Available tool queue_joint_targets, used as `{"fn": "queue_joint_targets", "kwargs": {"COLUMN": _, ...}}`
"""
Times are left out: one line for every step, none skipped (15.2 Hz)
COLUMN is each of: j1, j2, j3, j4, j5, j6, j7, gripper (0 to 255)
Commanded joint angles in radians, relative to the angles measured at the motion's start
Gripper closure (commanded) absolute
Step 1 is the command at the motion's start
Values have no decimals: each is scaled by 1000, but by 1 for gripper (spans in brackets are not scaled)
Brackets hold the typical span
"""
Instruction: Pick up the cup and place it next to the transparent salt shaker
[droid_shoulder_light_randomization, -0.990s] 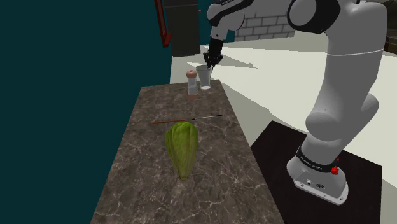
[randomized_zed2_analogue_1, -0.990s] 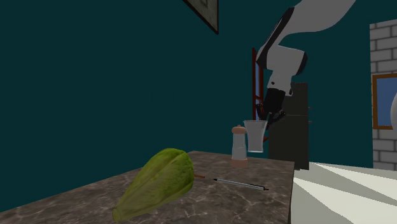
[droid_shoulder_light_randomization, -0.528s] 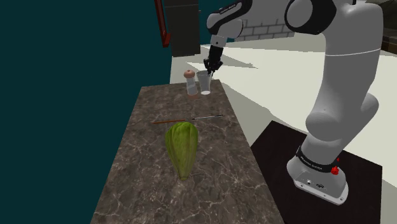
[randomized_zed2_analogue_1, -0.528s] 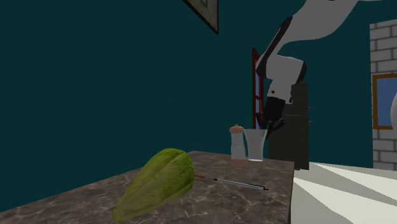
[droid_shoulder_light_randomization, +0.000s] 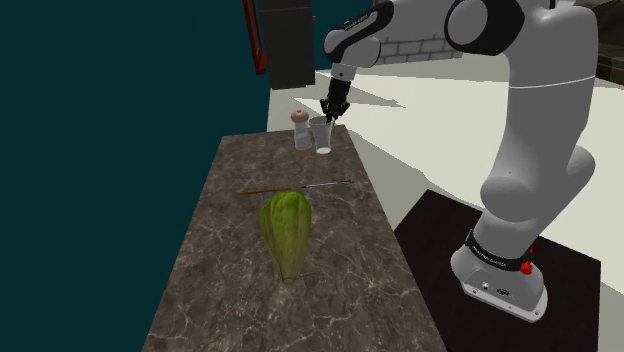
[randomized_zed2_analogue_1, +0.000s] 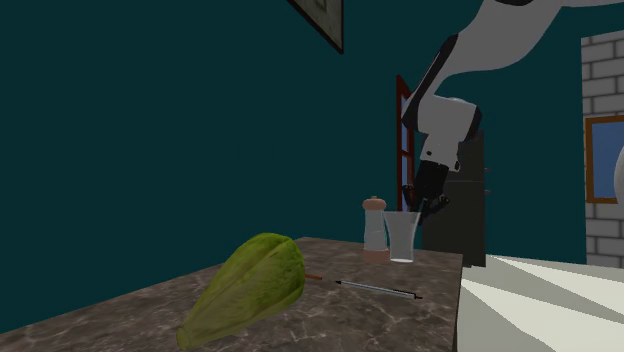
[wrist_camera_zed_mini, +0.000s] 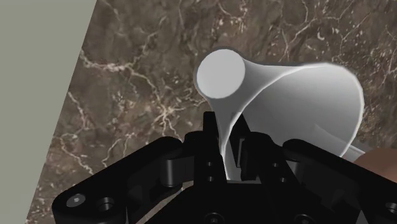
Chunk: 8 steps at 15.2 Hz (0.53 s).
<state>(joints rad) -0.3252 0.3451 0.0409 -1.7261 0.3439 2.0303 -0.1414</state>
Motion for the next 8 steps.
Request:
{"fn": "queue_joint_targets", "kwargs": {"j1": 0, "j2": 0, "j3": 0, "j4": 0, "j5": 0, "j6": 1, "j7": 0, "gripper": 255}}
{"fn": "queue_joint_targets", "kwargs": {"j1": 0, "j2": 0, "j3": 0, "j4": 0, "j5": 0, "j6": 1, "j7": 0, "gripper": 255}}
{"fn": "queue_joint_targets", "kwargs": {"j1": 0, "j2": 0, "j3": 0, "j4": 0, "j5": 0, "j6": 1, "j7": 0, "gripper": 255}}
{"fn": "queue_joint_targets", "kwargs": {"j1": 0, "j2": 0, "j3": 0, "j4": 0, "j5": 0, "j6": 1, "j7": 0, "gripper": 0}}
{"fn": "queue_joint_targets", "kwargs": {"j1": 0, "j2": 0, "j3": 0, "j4": 0, "j5": 0, "j6": 1, "j7": 0, "gripper": 0}}
{"fn": "queue_joint_targets", "kwargs": {"j1": 0, "j2": 0, "j3": 0, "j4": 0, "j5": 0, "j6": 1, "j7": 0, "gripper": 0}}
{"fn": "queue_joint_targets", "kwargs": {"j1": 0, "j2": 0, "j3": 0, "j4": 0, "j5": 0, "j6": 1, "j7": 0, "gripper": 0}}
{"fn": "queue_joint_targets", "kwargs": {"j1": 0, "j2": 0, "j3": 0, "j4": 0, "j5": 0, "j6": 1, "j7": 0, "gripper": 0}}
